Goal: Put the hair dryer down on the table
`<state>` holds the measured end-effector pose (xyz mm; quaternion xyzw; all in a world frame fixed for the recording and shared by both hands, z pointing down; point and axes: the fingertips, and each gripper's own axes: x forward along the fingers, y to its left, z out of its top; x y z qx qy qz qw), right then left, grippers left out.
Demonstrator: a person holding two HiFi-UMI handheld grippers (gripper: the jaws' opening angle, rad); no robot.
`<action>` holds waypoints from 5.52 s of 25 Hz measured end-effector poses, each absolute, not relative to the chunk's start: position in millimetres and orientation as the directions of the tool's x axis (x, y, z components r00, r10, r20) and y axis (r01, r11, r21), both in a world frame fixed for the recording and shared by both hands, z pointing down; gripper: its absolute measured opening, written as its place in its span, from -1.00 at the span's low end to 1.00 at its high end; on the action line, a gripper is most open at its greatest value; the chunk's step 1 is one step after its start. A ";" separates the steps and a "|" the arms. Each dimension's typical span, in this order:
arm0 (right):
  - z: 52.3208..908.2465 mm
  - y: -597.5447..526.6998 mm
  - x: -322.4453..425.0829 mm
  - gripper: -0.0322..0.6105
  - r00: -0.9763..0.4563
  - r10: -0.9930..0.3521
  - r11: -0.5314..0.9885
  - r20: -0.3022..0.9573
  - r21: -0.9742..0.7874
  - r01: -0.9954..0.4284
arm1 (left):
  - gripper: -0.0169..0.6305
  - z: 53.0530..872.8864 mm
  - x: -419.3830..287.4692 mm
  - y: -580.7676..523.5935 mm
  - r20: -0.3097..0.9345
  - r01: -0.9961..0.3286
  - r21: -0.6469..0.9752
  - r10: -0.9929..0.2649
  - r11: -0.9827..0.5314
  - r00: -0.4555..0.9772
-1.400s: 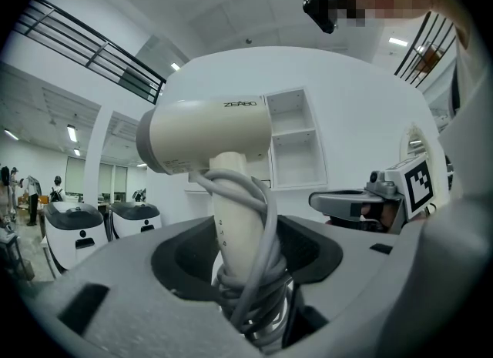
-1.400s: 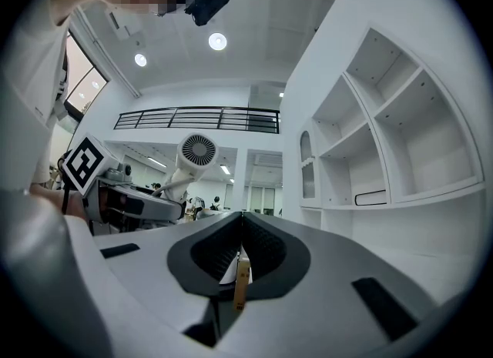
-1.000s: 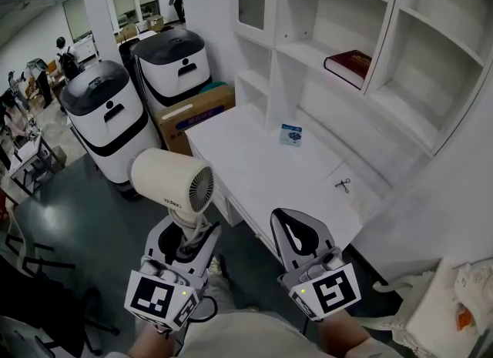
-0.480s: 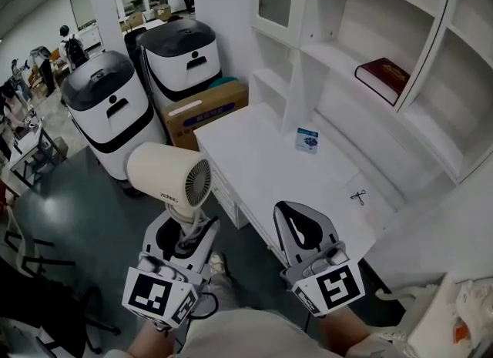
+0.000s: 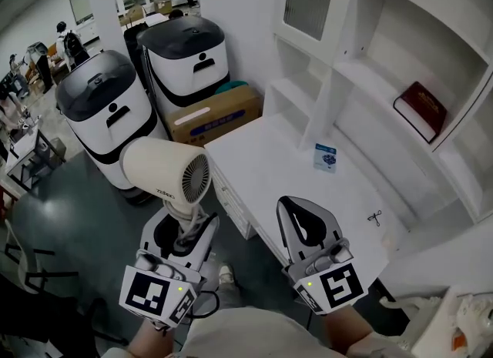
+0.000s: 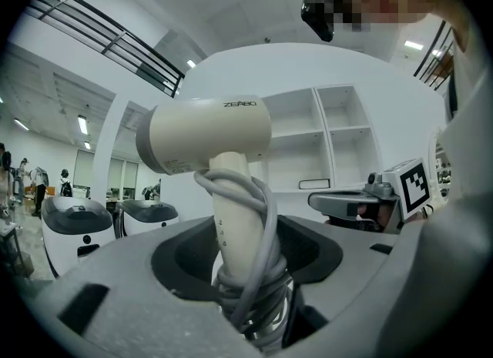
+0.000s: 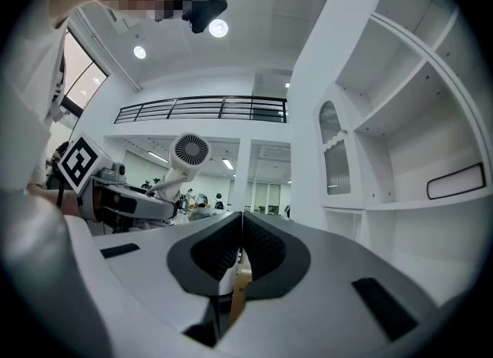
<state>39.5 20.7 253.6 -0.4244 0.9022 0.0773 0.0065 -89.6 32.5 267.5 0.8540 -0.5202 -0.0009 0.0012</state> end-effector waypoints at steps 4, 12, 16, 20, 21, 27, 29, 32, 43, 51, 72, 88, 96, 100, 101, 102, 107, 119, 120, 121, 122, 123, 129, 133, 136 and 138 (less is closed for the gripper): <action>246.9 -24.5 10.7 -0.84 -0.623 -0.778 0.611 -0.084 0.136 -0.780 | -0.23 262.3 -122.7 -13.6 -0.003 -0.885 0.004 -0.885 -0.465 0.465; 238.9 -93.8 -29.1 -0.84 -0.575 -0.809 0.563 -0.123 0.119 -0.818 | -0.23 260.4 -173.1 -85.2 0.000 -0.881 -0.007 -0.881 -0.473 0.473; 238.1 -112.7 -37.0 -0.84 -0.574 -0.810 0.562 -0.117 0.124 -0.818 | -0.23 262.7 -178.8 -101.3 0.000 -0.879 0.001 -0.879 -0.476 0.476; 239.7 -128.3 -38.3 -0.84 -0.579 -0.807 0.568 -0.119 0.113 -0.815 | -0.23 266.5 -177.9 -113.5 0.007 -0.880 -0.001 -0.880 -0.475 0.475; 239.8 -132.1 -38.5 -0.84 -0.582 -0.804 0.572 -0.123 0.110 -0.813 | -0.23 266.9 -177.3 -117.3 0.008 -0.883 -0.002 -0.882 -0.470 0.470; 234.1 -145.0 -31.2 -0.84 -0.609 -0.783 0.597 -0.130 0.118 -0.793 | -0.23 264.1 -164.7 -125.5 0.020 -0.892 -0.009 -0.892 -0.451 0.451; 233.5 -149.2 -28.1 -0.84 -0.615 -0.778 0.605 -0.130 0.114 -0.788 | -0.23 261.9 -162.4 -128.1 0.019 -0.898 -0.017 -0.898 -0.440 0.440; 235.4 -153.9 -23.3 -0.84 -0.622 -0.773 0.612 -0.121 0.110 -0.783 | -0.23 262.1 -157.9 -132.1 0.019 -0.901 -0.009 -0.901 -0.434 0.434; 246.6 -171.0 -12.0 -0.84 -0.636 -0.765 0.630 -0.097 0.089 -0.772 | -0.23 269.1 -140.8 -149.7 0.048 -0.895 -0.016 -0.894 -0.446 0.445; 252.3 -204.2 -9.3 -0.84 -0.647 -0.757 0.647 -0.086 0.031 -0.762 | -0.23 284.5 -130.7 -194.1 0.140 -0.863 -0.027 -0.856 -0.505 0.497; 399.6 -346.7 0.6 -0.84 -0.570 -0.810 0.572 0.136 -0.025 -0.820 | -0.24 432.4 -111.2 -370.9 0.400 -0.791 0.018 -0.721 -0.611 0.566; 503.8 -401.8 2.7 -0.83 -0.563 -0.796 0.560 0.223 -0.081 -0.824 | -0.24 638.3 -88.7 -443.6 0.632 -0.760 0.080 -0.557 -0.645 0.539; 535.8 -404.2 6.6 -0.83 -0.553 -0.795 0.538 0.249 -0.131 -0.833 | -0.24 708.2 -74.5 -459.0 0.716 -0.718 0.156 -0.424 -0.679 0.556; 542.7 -403.6 13.0 -0.84 -0.541 -0.801 0.521 0.255 -0.146 -0.841 | -0.24 734.3 -69.0 -457.5 0.760 -0.703 0.159 -0.369 -0.693 0.536; 544.1 -403.1 14.3 -0.83 -0.539 -0.802 0.519 0.258 -0.148 -0.842 | -0.24 739.1 -68.8 -456.3 0.769 -0.702 0.154 -0.362 -0.695 0.527; 545.2 -402.9 15.5 -0.84 -0.539 -0.801 0.518 0.260 -0.148 -0.842 | -0.24 743.4 -68.9 -454.8 0.780 -0.703 0.149 -0.354 -0.696 0.516; 547.6 -401.4 18.0 -0.83 -0.537 -0.801 0.515 0.266 -0.151 -0.844 | -0.24 762.2 -65.7 -449.1 0.816 -0.698 0.173 -0.296 -0.695 0.497; 553.5 -394.6 31.0 -0.83 -0.524 -0.800 0.500 0.294 -0.157 -0.852 | -0.23 781.5 -62.2 -451.0 0.862 -0.691 0.172 -0.232 -0.702 0.450; 553.6 -394.0 31.8 -0.84 -0.522 -0.800 0.499 0.295 -0.157 -0.852 | -0.23 780.0 -64.0 -453.0 0.866 -0.695 0.160 -0.237 -0.701 0.439; 553.6 -393.4 32.4 -0.83 -0.522 -0.800 0.498 0.295 -0.159 -0.853 | -0.23 778.7 -65.6 -455.0 0.869 -0.697 0.146 -0.246 -0.702 0.430; 553.7 -392.7 33.0 -0.84 -0.522 -0.800 0.497 0.296 -0.159 -0.853 | -0.23 778.2 -65.9 -456.2 0.870 -0.699 0.137 -0.253 -0.702 0.424; 554.3 -392.2 34.0 -0.84 -0.520 -0.800 0.495 0.298 -0.160 -0.854 | -0.23 779.2 -64.1 -455.8 0.868 -0.698 0.139 -0.252 -0.702 0.427; 559.9 -391.8 46.1 -0.83 -0.472 -0.825 0.439 0.311 -0.173 -0.882 | -0.21 783.1 -57.8 -454.3 0.859 -0.702 0.156 -0.255 -0.695 0.444; 557.2 -388.8 46.3 -0.83 -0.474 -0.822 0.440 0.316 -0.177 -0.881 | -0.17 780.4 -61.4 -452.4 0.860 -0.717 0.134 -0.280 -0.684 0.427; 553.7 -384.8 46.8 -0.83 -0.474 -0.821 0.442 0.318 -0.171 -0.881 | -0.08 780.4 -61.6 -448.6 0.856 -0.717 0.112 -0.300 -0.688 0.421; 551.6 -382.5 48.8 -0.84 -0.470 -0.823 0.439 0.319 -0.168 -0.883 | -0.01 778.3 -62.6 -447.8 0.853 -0.717 0.093 -0.316 -0.690 0.415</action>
